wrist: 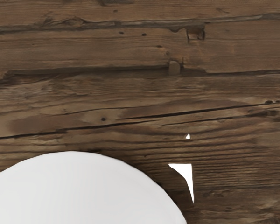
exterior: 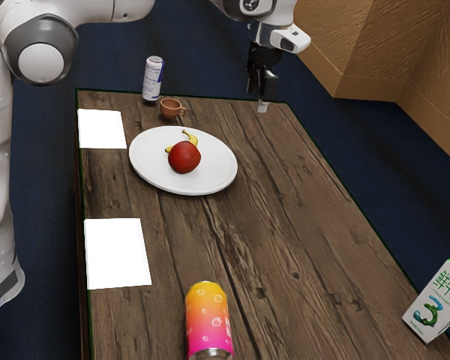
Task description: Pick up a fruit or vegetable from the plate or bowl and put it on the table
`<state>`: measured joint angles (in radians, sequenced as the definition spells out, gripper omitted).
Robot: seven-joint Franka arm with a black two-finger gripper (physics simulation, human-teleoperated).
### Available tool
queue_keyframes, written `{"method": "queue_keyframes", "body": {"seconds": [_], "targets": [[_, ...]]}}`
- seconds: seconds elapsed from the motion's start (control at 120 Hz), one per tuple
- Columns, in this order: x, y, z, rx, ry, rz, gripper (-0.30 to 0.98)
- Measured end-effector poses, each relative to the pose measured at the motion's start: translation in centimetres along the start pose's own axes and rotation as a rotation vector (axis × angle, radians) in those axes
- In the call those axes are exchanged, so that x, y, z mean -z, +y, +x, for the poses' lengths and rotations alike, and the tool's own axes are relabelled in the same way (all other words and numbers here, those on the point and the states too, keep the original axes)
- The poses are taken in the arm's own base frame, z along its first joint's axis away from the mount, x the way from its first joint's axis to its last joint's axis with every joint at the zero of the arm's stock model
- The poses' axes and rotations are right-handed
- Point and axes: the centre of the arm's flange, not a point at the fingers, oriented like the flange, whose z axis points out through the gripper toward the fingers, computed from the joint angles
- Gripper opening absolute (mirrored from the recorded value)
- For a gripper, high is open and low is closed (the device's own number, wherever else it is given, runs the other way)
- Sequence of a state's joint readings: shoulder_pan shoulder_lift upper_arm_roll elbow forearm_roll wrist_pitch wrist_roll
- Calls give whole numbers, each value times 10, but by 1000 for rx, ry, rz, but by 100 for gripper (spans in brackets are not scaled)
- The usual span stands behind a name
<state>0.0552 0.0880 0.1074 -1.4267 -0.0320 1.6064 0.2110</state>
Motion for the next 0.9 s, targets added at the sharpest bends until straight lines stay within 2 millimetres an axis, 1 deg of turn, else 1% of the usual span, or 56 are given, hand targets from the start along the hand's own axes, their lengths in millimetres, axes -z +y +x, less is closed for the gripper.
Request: {"method": "queue_keyframes", "body": {"seconds": [0.133,0.2,0.25,0.3,0.367,0.433,0.483,0.533,0.6,0.675,0.742,0.792,0.842,0.9], "targets": [[0,-1,0,4,2,-9,69],[1,-14,-3,32,7,-25,69],[8,-20,-8,44,16,-33,69],[19,-15,-9,34,33,-37,69],[23,0,-7,4,26,-31,69],[18,14,-6,-28,1,-15,69],[12,19,-5,-45,-21,-1,69],[2,18,-7,-57,-52,19,69],[-14,11,-12,-68,-103,45,69],[-29,2,-30,-77,-157,59,69],[-30,-1,-62,-74,-185,56,69],[-29,-10,-82,-31,-201,51,69],[-29,-23,-94,38,-215,36,69],[-30,-31,-101,104,-229,22,69]]}}
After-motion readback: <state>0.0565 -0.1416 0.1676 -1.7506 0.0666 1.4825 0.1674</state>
